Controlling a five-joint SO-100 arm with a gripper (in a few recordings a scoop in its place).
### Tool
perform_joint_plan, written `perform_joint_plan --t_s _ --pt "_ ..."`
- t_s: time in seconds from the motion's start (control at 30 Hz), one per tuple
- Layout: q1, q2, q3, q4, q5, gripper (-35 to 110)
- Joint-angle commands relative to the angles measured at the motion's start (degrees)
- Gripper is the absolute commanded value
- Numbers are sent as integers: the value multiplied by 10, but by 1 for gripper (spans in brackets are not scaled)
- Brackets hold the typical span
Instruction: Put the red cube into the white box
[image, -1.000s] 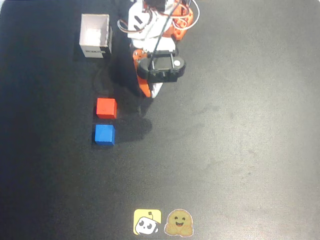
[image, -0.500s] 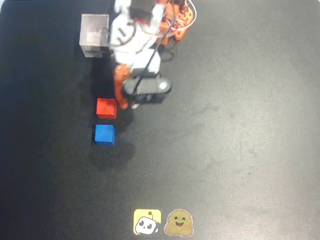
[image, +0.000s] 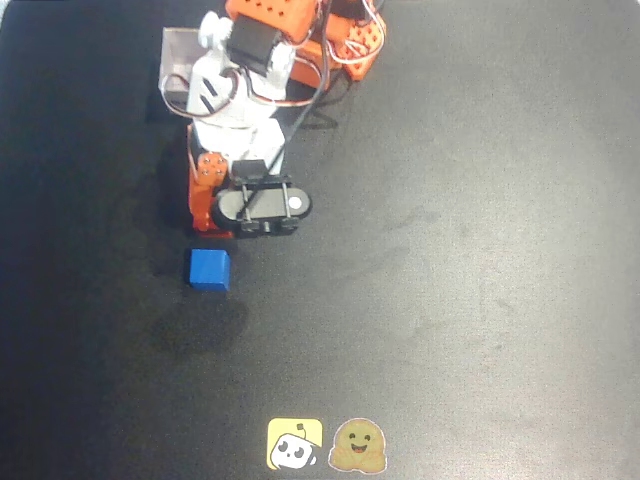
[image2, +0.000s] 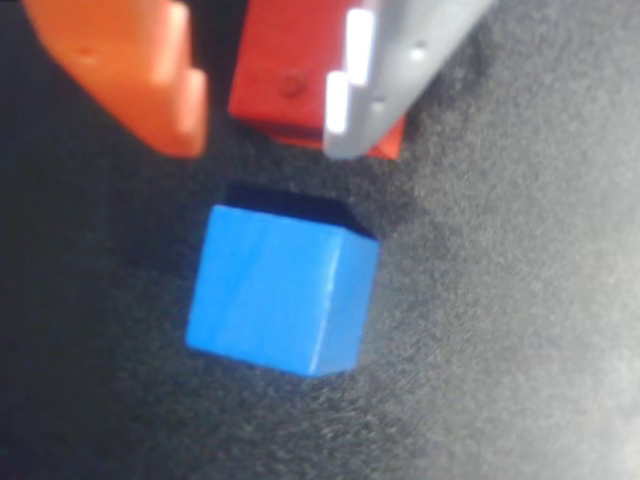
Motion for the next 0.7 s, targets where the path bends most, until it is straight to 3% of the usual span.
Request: perform_joint_plan --t_s 0.0,0.67 --pt "13 -1 -18 -7 -1 10" --pt "56 -17 13 21 0 15"
